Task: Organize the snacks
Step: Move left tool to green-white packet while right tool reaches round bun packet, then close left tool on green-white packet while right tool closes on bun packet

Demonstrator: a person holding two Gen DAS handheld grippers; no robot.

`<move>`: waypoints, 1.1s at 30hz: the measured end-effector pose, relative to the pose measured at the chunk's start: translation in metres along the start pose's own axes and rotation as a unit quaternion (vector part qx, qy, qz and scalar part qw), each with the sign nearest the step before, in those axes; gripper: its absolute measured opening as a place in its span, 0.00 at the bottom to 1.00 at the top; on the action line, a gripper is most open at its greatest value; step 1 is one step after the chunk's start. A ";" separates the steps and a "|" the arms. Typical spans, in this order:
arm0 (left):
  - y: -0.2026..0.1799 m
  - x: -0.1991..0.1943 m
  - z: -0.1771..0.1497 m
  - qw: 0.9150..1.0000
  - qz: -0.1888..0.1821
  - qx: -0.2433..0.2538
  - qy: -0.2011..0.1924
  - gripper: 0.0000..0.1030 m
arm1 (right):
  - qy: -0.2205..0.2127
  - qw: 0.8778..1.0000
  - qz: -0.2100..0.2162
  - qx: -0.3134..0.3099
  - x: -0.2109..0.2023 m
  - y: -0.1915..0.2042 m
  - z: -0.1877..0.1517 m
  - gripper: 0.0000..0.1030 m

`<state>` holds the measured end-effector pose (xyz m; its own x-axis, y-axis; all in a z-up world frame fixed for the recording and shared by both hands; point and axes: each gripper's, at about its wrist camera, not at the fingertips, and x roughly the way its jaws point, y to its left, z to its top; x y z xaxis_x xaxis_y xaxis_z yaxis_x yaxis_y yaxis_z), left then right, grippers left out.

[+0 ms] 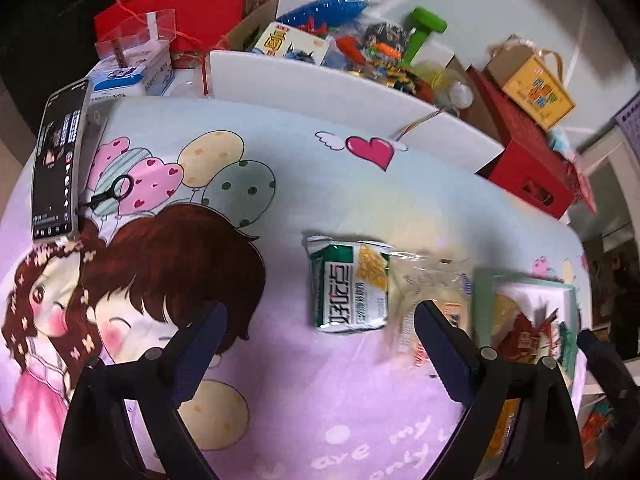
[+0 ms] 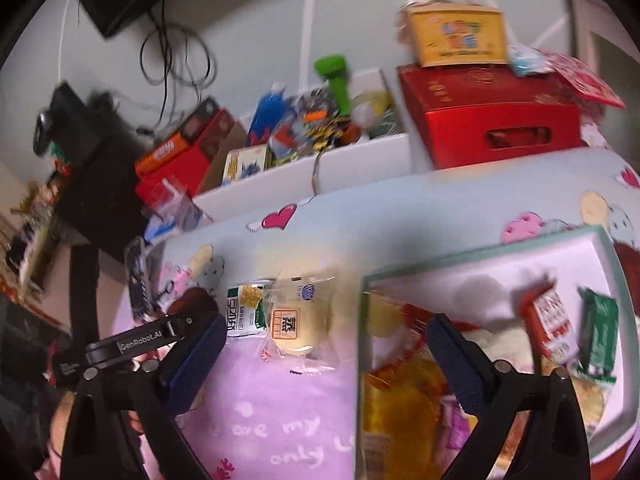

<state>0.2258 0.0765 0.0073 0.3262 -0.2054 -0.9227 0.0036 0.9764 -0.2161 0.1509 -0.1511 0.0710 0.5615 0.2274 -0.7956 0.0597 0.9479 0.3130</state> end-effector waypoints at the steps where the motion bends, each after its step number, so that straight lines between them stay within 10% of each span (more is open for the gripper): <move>1: -0.001 0.003 0.003 1.000 0.001 0.002 0.006 0.92 | 0.007 1.000 -0.005 -0.008 0.006 0.004 0.001 0.91; 15: -0.023 0.051 0.018 0.997 0.002 0.038 0.068 0.80 | 0.101 0.988 -0.036 -0.111 0.091 0.052 -0.011 0.78; 33: -0.017 0.064 0.013 0.997 0.014 0.030 0.065 0.51 | 0.114 0.984 -0.051 -0.131 0.119 0.056 -0.022 0.54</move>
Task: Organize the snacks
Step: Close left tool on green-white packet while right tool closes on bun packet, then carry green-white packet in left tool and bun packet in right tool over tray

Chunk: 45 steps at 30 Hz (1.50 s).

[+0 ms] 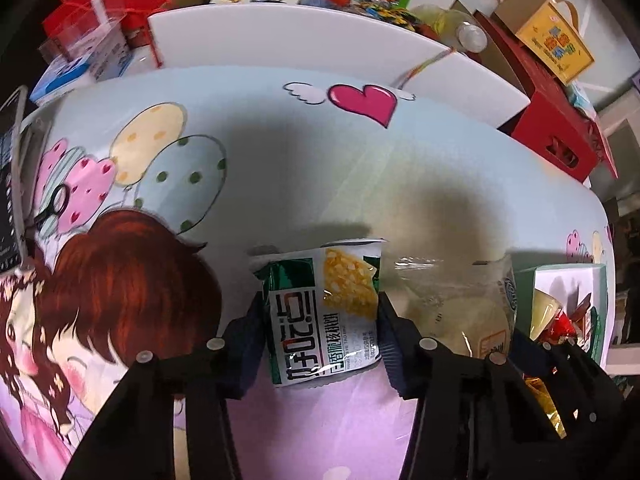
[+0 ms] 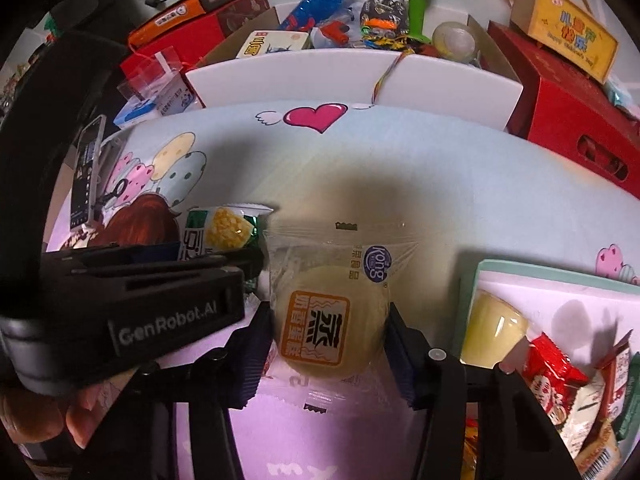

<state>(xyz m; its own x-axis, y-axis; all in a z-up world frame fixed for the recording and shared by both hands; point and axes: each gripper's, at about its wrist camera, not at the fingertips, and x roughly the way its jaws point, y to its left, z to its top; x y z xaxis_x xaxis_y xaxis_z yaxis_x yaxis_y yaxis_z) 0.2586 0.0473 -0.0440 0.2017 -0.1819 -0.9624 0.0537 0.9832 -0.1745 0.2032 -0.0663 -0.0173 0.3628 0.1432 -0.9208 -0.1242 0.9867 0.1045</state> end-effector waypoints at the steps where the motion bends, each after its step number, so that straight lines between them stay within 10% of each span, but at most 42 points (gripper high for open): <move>1: 0.002 -0.003 -0.002 1.000 0.000 -0.003 -0.004 0.51 | -0.003 1.000 0.000 -0.001 -0.002 0.001 -0.001 0.54; 24: -0.020 -0.128 -0.118 0.984 -0.016 -0.017 -0.174 0.50 | -0.124 0.990 -0.014 0.062 -0.130 -0.015 -0.109 0.54; 38: -0.088 -0.129 -0.132 0.983 -0.024 0.045 -0.176 0.50 | -0.147 0.981 -0.004 0.130 -0.151 -0.073 -0.134 0.54; 45: -0.153 -0.118 -0.129 0.979 -0.046 0.112 -0.163 0.50 | -0.154 0.964 -0.064 0.209 -0.161 -0.149 -0.147 0.54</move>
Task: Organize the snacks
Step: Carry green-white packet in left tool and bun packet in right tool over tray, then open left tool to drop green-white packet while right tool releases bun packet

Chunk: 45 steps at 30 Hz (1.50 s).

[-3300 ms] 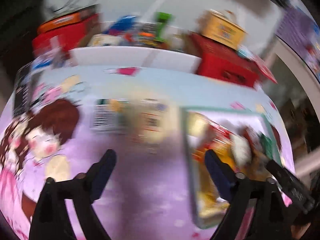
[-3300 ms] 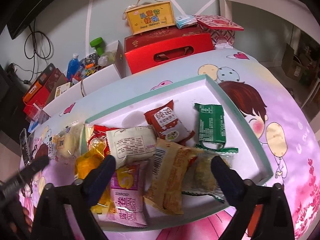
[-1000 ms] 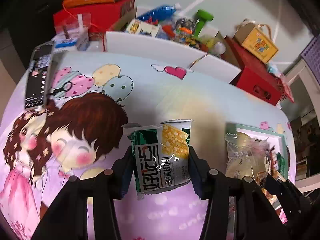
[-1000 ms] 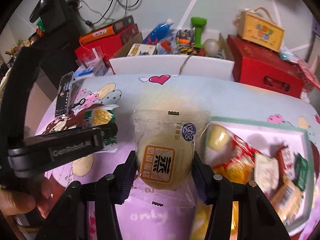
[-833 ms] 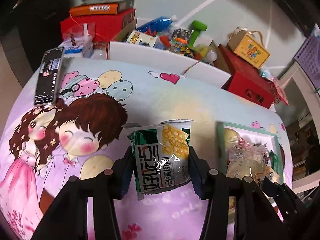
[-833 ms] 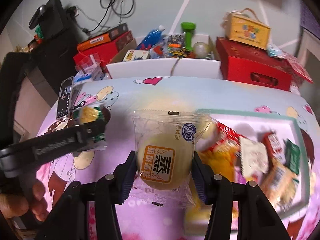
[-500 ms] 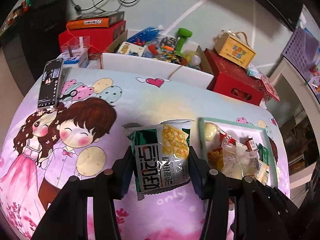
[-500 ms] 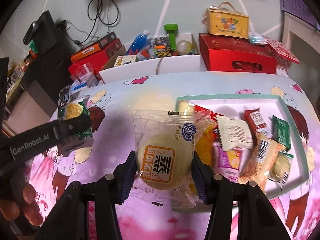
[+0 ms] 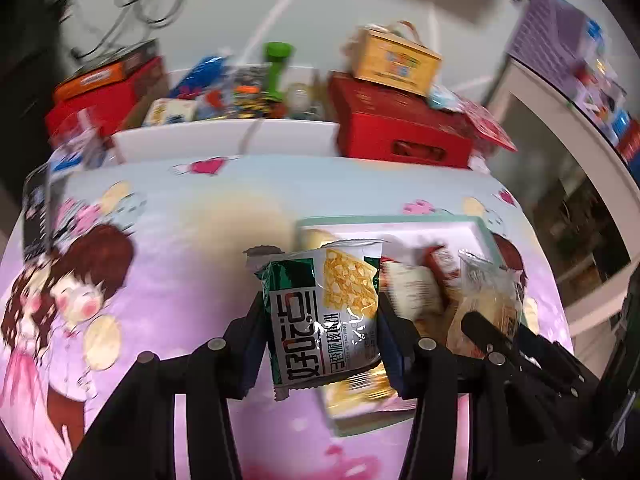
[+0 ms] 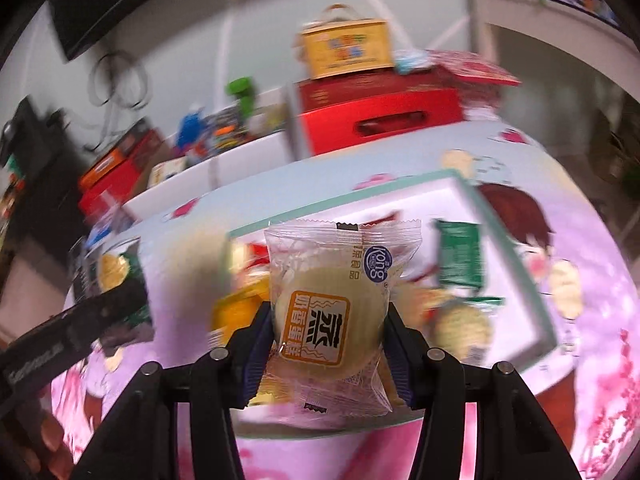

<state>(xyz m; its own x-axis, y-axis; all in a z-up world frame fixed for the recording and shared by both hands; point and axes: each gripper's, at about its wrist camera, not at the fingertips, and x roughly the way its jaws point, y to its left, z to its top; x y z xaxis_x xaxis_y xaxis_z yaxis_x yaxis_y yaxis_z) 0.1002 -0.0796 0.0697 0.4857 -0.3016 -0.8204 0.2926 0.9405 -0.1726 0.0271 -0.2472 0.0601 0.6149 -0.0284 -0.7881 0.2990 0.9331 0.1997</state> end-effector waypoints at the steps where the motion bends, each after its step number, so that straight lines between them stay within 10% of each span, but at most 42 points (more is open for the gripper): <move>1: -0.008 0.002 0.001 1.000 -0.003 0.009 0.002 0.50 | 0.000 1.000 -0.003 0.007 0.000 -0.007 0.002 0.54; 12: -0.072 0.047 0.007 0.996 -0.021 0.068 0.050 0.50 | 0.015 0.998 -0.011 0.052 0.016 -0.056 0.008 0.54; 23: -0.057 0.051 0.011 0.997 -0.038 0.028 0.059 0.59 | 0.006 0.999 -0.007 0.048 0.020 -0.054 0.010 0.55; 30: -0.036 0.026 0.004 0.998 -0.044 0.003 0.042 0.62 | 0.002 0.999 -0.020 0.049 0.020 -0.059 0.008 0.71; 37: -0.001 0.013 -0.017 1.000 0.005 -0.023 0.021 0.88 | -0.009 0.999 -0.028 0.037 0.014 -0.051 0.000 1.00; 45: 0.033 0.005 -0.050 0.998 0.053 -0.034 0.010 0.96 | -0.023 0.999 -0.026 0.008 0.003 -0.030 -0.016 1.00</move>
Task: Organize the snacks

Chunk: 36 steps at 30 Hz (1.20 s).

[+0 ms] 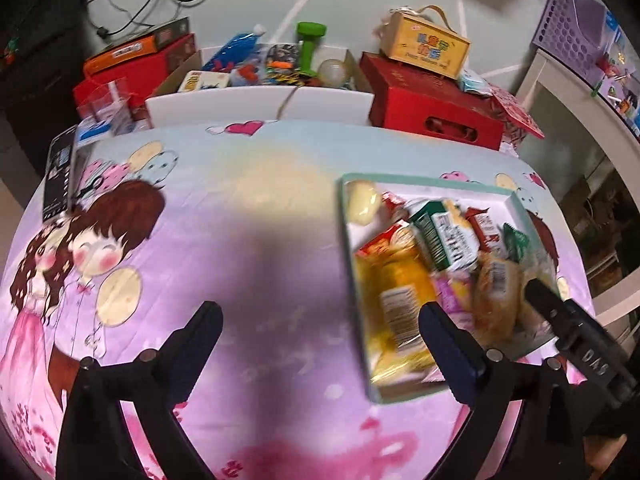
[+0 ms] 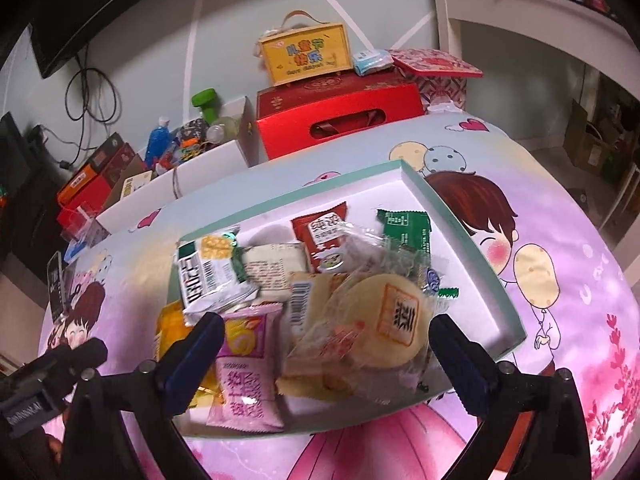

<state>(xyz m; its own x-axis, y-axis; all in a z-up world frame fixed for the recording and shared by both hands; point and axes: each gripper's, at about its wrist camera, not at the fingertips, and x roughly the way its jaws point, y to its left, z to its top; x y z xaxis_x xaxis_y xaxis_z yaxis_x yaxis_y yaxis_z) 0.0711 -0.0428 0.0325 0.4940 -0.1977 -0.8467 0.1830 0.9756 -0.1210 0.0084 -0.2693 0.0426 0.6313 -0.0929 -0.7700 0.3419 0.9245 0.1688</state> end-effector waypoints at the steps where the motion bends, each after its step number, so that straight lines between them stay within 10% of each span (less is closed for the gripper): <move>1: 0.004 -0.001 -0.004 1.000 0.006 -0.002 -0.004 0.96 | -0.003 1.000 -0.001 -0.002 -0.002 0.002 -0.002 1.00; 36: 0.036 -0.010 -0.070 0.997 0.076 -0.006 0.005 0.95 | 0.016 0.997 0.005 -0.073 -0.027 0.035 -0.070 1.00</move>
<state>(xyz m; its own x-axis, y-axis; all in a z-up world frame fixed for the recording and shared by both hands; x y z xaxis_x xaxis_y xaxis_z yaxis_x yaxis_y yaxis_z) 0.0139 0.0013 0.0002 0.5066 -0.0456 -0.8610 0.0956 0.9954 0.0035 -0.0450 -0.2089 0.0264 0.6115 -0.0739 -0.7878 0.2292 0.9695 0.0870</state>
